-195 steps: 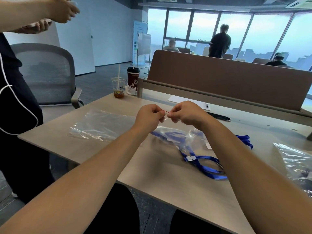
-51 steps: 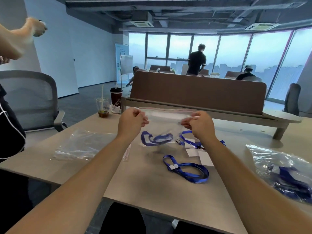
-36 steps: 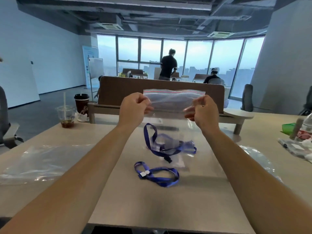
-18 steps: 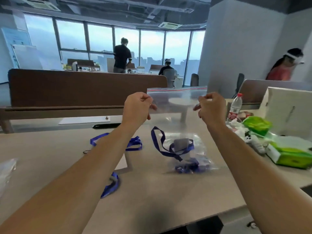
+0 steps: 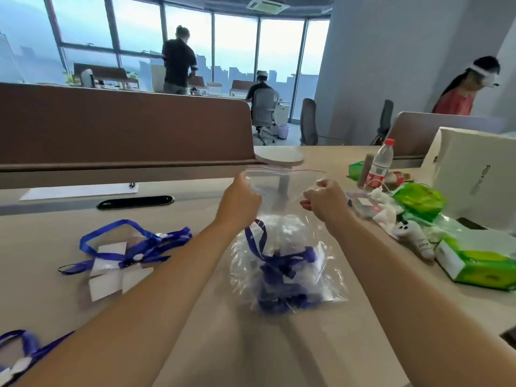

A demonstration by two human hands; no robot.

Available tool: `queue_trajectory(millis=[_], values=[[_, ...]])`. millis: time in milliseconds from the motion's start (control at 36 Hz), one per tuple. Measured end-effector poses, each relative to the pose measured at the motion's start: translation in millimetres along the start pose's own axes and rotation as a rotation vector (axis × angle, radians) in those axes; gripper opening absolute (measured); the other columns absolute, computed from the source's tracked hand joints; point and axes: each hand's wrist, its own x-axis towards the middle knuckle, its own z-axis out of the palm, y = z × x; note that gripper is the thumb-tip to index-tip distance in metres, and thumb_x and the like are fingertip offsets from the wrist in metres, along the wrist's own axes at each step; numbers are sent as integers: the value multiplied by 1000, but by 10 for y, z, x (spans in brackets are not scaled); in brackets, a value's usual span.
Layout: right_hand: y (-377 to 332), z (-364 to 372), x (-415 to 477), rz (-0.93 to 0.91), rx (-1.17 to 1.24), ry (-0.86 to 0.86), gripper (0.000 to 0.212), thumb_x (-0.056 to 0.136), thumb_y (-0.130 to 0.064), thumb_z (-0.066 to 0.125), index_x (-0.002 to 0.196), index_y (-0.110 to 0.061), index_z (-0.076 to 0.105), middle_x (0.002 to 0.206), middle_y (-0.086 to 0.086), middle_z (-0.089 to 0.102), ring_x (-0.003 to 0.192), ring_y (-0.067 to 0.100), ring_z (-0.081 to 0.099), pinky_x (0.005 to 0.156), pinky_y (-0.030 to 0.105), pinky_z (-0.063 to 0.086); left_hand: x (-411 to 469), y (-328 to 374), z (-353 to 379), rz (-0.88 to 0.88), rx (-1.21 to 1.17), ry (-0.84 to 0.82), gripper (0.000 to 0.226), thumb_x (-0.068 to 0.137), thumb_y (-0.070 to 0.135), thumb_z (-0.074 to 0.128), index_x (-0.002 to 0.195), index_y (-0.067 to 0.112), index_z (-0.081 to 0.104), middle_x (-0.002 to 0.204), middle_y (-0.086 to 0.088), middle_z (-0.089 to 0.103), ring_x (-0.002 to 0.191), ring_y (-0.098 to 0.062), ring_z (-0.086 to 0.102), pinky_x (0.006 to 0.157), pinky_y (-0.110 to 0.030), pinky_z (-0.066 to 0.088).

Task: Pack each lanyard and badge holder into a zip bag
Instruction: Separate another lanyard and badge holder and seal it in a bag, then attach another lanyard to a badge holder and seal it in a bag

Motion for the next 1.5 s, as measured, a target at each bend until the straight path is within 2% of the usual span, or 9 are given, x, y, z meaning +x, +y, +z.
queue_trajectory(millis=[139,278,444,583,667,806,972,1194,1500], values=[[311,140,108,76,-81,-126,61,87,-13,64,143,-6,40,105,9,65,103,31,68,92,49,56,127,-346,235,-35,59,-115,36,81,11,45,117,12,42,86,-12,60,75,-31,59,50,-28,31],[488,253,205,112,-198,-213,79,83,-23,72,150,-8,33,120,16,63,106,30,65,96,49,54,179,-581,347,-94,168,-192,89,88,11,60,157,23,6,142,-14,47,95,-25,62,63,-27,43],[529,316,116,24,-362,-287,65,89,-27,71,146,-13,45,143,10,51,122,27,56,101,33,45,193,-723,432,-50,318,-254,63,84,19,69,141,13,41,147,-9,34,110,-26,56,80,-27,40],[485,312,96,-40,-431,-271,60,91,-28,68,145,-12,48,147,8,51,129,26,51,109,36,41,163,-723,389,-6,353,-263,28,92,21,63,119,12,63,129,-7,57,88,-16,55,74,-26,39],[403,265,55,-80,-451,-245,59,92,-26,66,146,-12,46,143,8,55,120,25,57,100,32,45,131,-676,308,-4,338,-246,27,94,23,60,118,13,66,121,-5,64,92,-18,58,77,-27,43],[248,193,-50,-127,-502,-199,52,92,-24,61,142,-12,50,98,6,66,64,12,59,63,27,43,30,-540,180,23,328,-257,28,97,27,55,120,15,66,124,-5,64,98,-18,59,81,-28,45],[41,279,-359,-203,-436,-178,41,93,-24,63,131,-9,60,121,6,66,97,18,59,83,27,41,-225,-379,-67,54,254,-228,25,97,26,55,116,15,67,119,0,66,98,-15,60,83,-30,48],[-175,637,-947,-281,-372,-211,28,94,-23,63,120,-12,67,112,2,69,94,18,62,77,23,44,-712,-394,-656,39,247,-153,21,98,28,55,110,18,69,105,4,67,91,-13,61,79,-29,50],[-321,1582,-1674,-348,-388,-405,17,93,-23,59,101,-17,72,99,1,71,92,21,66,86,42,56,-1287,-922,-1720,-108,359,-47,18,100,27,52,108,19,66,101,3,66,90,-11,59,75,-25,43]])
